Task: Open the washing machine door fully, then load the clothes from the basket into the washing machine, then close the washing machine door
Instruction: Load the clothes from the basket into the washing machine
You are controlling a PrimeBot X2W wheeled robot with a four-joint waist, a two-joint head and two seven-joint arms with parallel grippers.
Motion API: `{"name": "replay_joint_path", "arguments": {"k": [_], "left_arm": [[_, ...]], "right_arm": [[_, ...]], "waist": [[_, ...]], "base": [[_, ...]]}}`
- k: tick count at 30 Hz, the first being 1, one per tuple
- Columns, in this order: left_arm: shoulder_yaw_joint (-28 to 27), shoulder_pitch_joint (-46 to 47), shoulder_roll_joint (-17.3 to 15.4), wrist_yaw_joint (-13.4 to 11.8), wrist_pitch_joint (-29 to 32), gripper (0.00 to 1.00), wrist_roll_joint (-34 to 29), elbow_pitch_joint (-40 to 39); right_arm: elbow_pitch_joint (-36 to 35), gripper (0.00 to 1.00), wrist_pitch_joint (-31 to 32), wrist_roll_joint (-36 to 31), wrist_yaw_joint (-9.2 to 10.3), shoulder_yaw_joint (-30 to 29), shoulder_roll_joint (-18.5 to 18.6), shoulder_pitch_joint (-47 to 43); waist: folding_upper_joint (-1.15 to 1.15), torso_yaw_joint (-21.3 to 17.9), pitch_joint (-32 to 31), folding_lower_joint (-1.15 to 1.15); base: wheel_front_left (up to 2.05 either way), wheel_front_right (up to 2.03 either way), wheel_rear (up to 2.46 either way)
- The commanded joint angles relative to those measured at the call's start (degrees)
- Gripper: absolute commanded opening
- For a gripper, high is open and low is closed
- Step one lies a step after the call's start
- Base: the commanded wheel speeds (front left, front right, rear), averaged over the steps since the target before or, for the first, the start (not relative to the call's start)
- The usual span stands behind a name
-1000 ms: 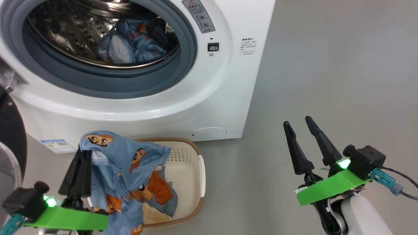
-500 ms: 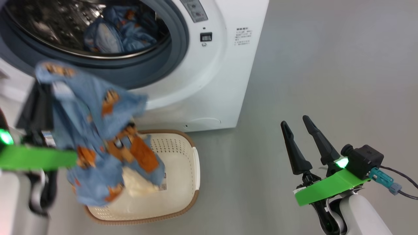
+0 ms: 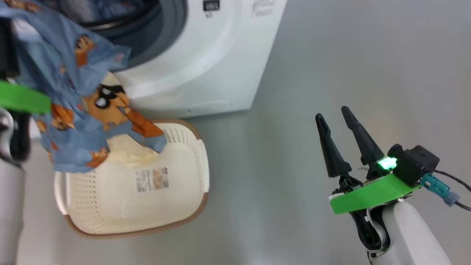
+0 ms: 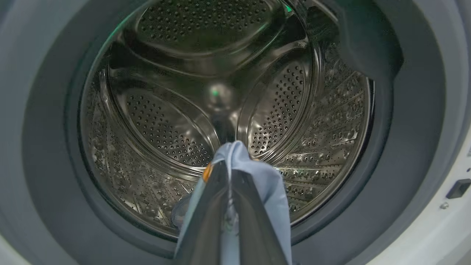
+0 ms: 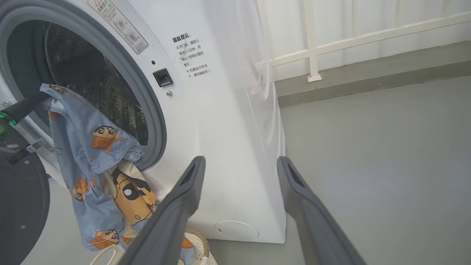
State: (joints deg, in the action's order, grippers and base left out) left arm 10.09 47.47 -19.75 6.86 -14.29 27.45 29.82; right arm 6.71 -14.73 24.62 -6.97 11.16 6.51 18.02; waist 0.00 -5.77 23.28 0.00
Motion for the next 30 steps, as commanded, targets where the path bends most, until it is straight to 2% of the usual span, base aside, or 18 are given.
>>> {"name": "replay_joint_path", "arguments": {"k": [1, 9, 16, 24, 27, 30], "left_arm": [[-0.9, 4.4, -3.3, 0.4, -0.5, 0.00, 0.2, 1.9], [1.8, 14.0, -4.5, 0.6, -0.7, 0.00, 1.1, 10.8], [3.7, 20.3, -6.3, 0.6, -0.7, 0.00, 1.2, 14.4], [6.3, 29.1, -6.8, 0.6, -0.7, 0.00, -1.4, 21.1], [6.3, 31.7, -6.6, 0.5, -0.7, 0.00, -2.6, 21.4], [3.2, 33.5, -6.5, -0.6, -0.7, 0.00, -3.3, 17.6]], "right_arm": [[-1.9, 1.00, -0.3, -0.8, -0.52, 1.0, -0.9, 1.3], [-3.1, 1.00, -0.3, -1.2, -0.52, 0.9, -2.2, 3.0], [-4.3, 1.00, -0.3, -1.3, -0.52, -0.1, -3.1, 3.3], [-5.1, 1.00, -0.3, -1.4, -0.52, 0.3, -3.5, 3.4], [-5.2, 1.00, -0.3, -1.3, -0.52, 0.2, -3.6, 3.4], [-5.5, 1.00, -0.3, -1.1, -0.52, 0.4, -3.6, 3.5]], "waist": [[0.00, -3.1, 5.5, 0.00], [0.00, -5.7, 11.8, 0.00], [0.00, -7.8, 15.6, 0.00], [0.00, -9.4, 18.5, 0.00], [0.00, -9.6, 19.3, 0.00], [0.00, -9.9, 19.8, 0.00]], "base": [[0.00, 0.00, 0.00], [0.00, 0.00, 0.00], [0.00, 0.00, 0.00], [0.00, 0.00, 0.00], [0.00, 0.00, 0.00], [0.00, 0.00, 0.00]]}}
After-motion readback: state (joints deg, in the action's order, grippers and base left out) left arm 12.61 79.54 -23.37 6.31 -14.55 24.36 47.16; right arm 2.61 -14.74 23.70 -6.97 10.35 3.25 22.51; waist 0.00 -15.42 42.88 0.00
